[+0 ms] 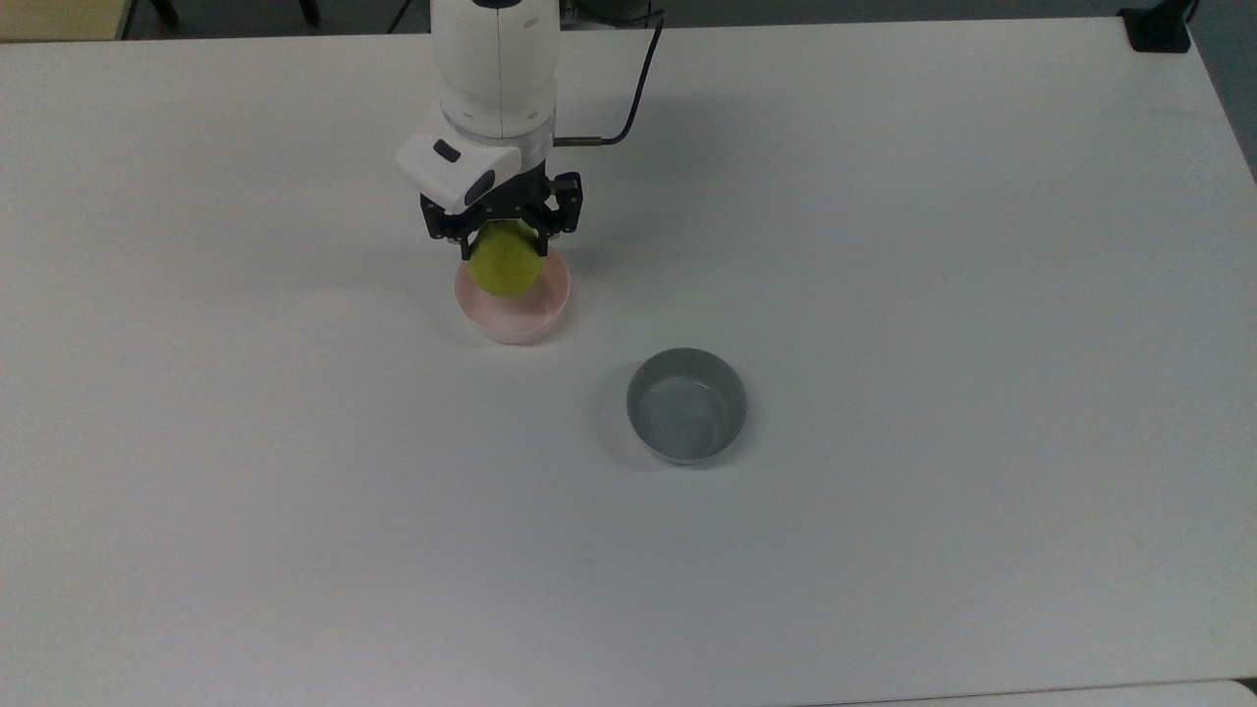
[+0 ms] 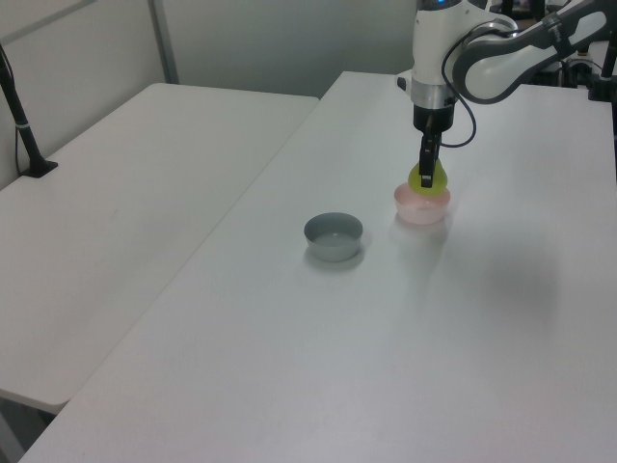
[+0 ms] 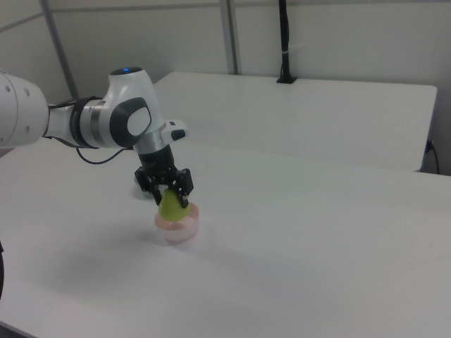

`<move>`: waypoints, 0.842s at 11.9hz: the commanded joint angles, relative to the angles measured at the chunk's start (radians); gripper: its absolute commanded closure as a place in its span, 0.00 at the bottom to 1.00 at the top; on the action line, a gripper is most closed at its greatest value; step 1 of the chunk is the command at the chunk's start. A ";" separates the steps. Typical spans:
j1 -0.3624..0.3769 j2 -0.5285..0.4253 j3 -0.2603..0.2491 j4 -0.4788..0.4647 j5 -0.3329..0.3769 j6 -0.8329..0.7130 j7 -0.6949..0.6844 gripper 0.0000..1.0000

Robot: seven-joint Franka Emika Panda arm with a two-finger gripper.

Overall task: Place the pear in the bowl
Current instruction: 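Open the gripper to release the pear into the pink bowl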

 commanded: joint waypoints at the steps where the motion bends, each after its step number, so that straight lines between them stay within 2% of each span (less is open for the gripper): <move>1: 0.000 0.013 -0.005 -0.017 -0.018 0.044 0.020 0.39; 4: 0.000 0.015 -0.006 -0.015 -0.018 0.044 0.020 0.19; 5: 0.000 0.015 -0.006 -0.015 -0.018 0.044 0.022 0.18; 7: 0.000 0.015 -0.006 -0.015 -0.018 0.042 0.022 0.03; 8: 0.000 0.013 -0.006 -0.014 -0.018 0.042 0.023 0.00; 10: 0.002 0.009 -0.005 -0.005 -0.017 0.033 0.049 0.00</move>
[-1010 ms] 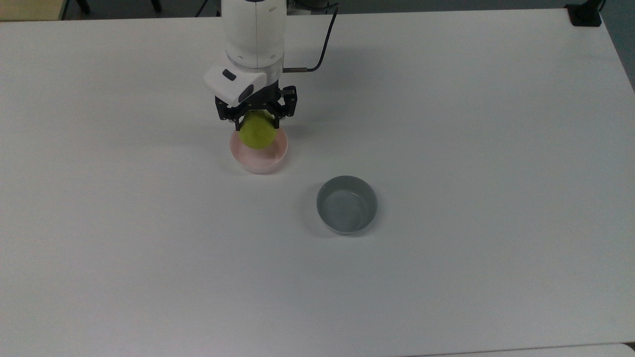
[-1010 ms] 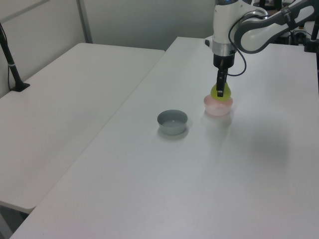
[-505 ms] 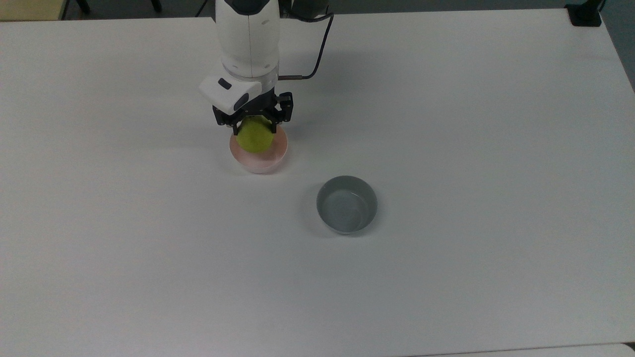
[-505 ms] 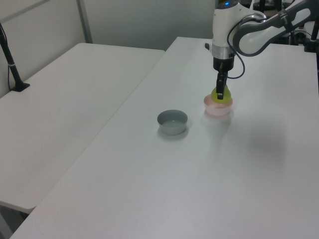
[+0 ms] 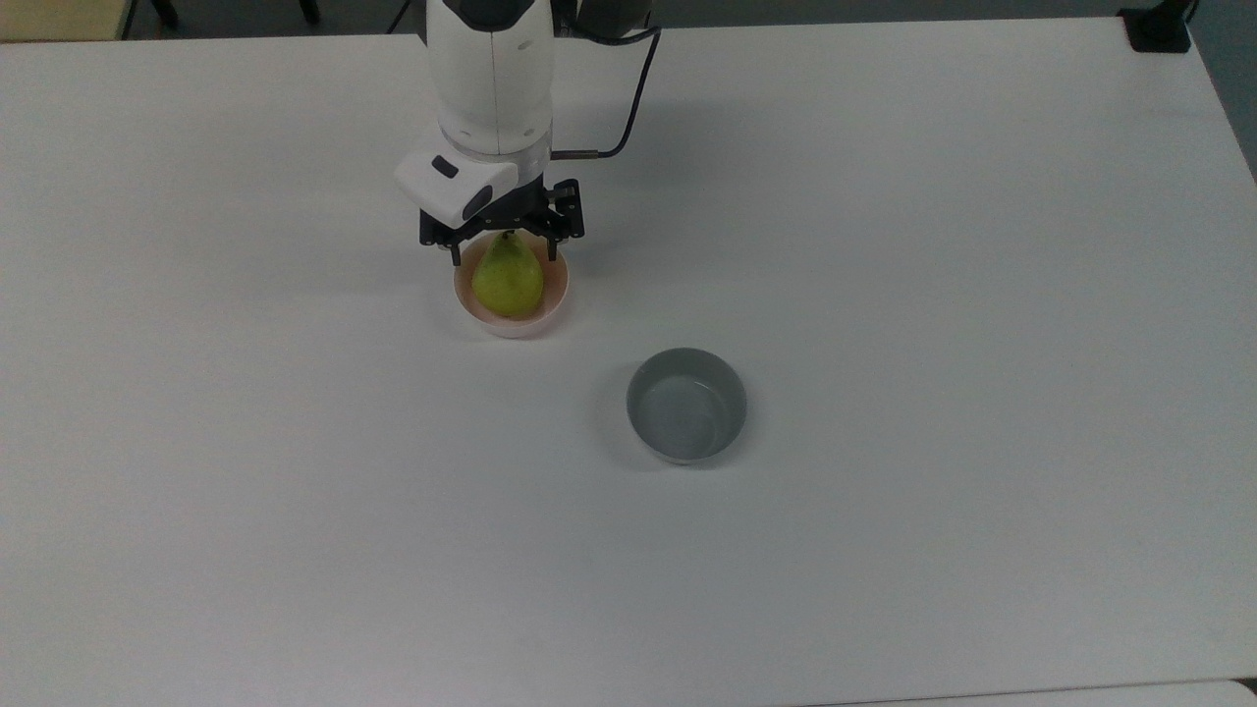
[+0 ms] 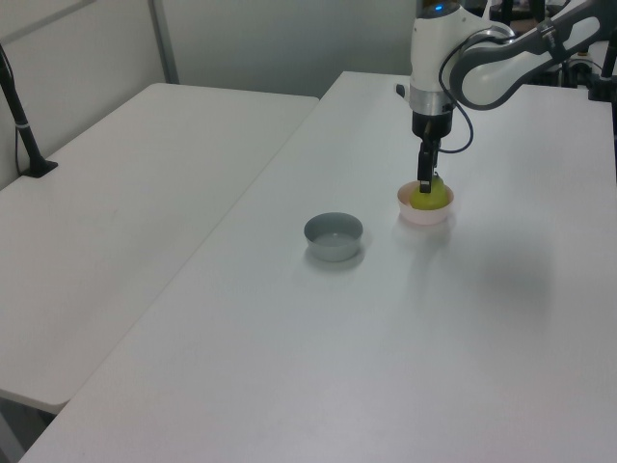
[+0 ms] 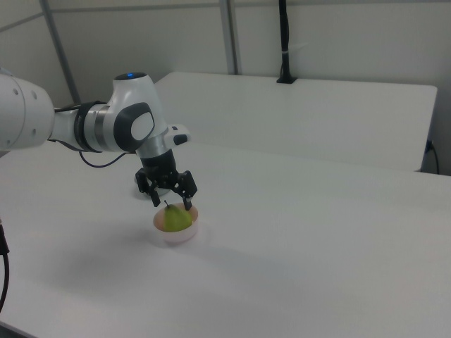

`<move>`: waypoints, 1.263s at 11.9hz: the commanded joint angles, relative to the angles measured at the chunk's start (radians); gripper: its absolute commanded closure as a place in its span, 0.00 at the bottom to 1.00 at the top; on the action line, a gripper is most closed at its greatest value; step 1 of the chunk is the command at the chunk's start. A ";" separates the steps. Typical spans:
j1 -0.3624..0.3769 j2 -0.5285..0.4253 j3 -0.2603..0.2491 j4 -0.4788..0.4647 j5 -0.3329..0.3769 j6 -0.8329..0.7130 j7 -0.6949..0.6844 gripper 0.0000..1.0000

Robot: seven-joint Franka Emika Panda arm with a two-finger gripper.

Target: Place the pear in the bowl

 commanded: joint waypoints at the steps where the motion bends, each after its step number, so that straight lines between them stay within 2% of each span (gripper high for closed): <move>1: 0.011 -0.026 -0.005 0.024 -0.014 -0.001 0.097 0.00; 2: 0.016 -0.042 -0.005 0.056 -0.014 -0.045 0.156 0.00; 6: 0.077 -0.092 -0.006 0.232 0.006 -0.315 0.244 0.00; 8: 0.123 -0.103 -0.043 0.283 0.014 -0.388 0.307 0.00; 9: 0.150 -0.120 -0.081 0.283 0.043 -0.388 0.307 0.00; 10: 0.190 -0.131 -0.142 0.283 0.110 -0.389 0.295 0.00; 11: 0.271 -0.150 -0.240 0.283 0.149 -0.392 0.286 0.00; 12: 0.386 -0.167 -0.353 0.283 0.152 -0.426 0.255 0.00; 13: 0.458 -0.183 -0.417 0.283 0.154 -0.469 0.205 0.00; 15: 0.464 -0.197 -0.425 0.285 0.164 -0.498 0.161 0.00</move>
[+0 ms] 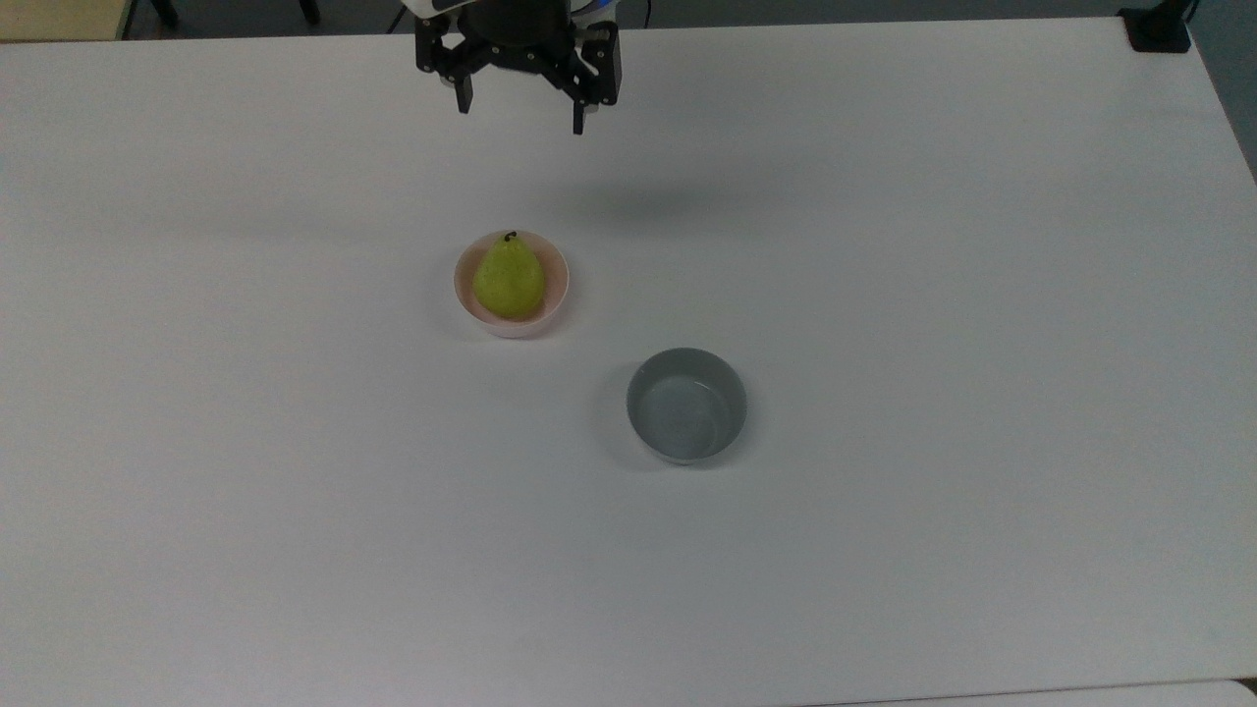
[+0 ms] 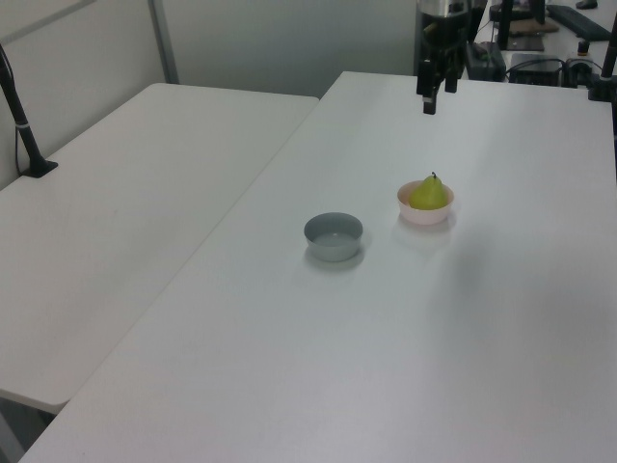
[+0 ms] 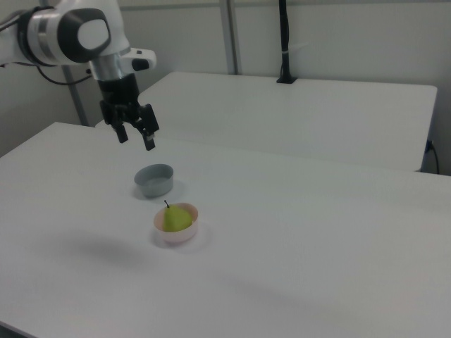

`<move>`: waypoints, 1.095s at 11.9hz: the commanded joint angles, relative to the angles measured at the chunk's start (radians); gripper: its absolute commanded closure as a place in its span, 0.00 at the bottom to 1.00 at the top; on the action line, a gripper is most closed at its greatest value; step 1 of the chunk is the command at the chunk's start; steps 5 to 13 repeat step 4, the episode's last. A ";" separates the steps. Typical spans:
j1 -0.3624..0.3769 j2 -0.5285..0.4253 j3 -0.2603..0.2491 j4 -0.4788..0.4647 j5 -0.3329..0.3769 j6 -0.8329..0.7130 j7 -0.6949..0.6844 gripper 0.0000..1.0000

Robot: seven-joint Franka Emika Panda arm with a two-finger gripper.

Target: Place the pear in the bowl

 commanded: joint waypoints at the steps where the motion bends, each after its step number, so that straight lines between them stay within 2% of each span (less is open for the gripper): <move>1: 0.052 -0.033 -0.051 0.000 0.035 -0.048 -0.058 0.00; 13: 0.052 -0.031 -0.053 0.001 0.035 -0.043 -0.058 0.00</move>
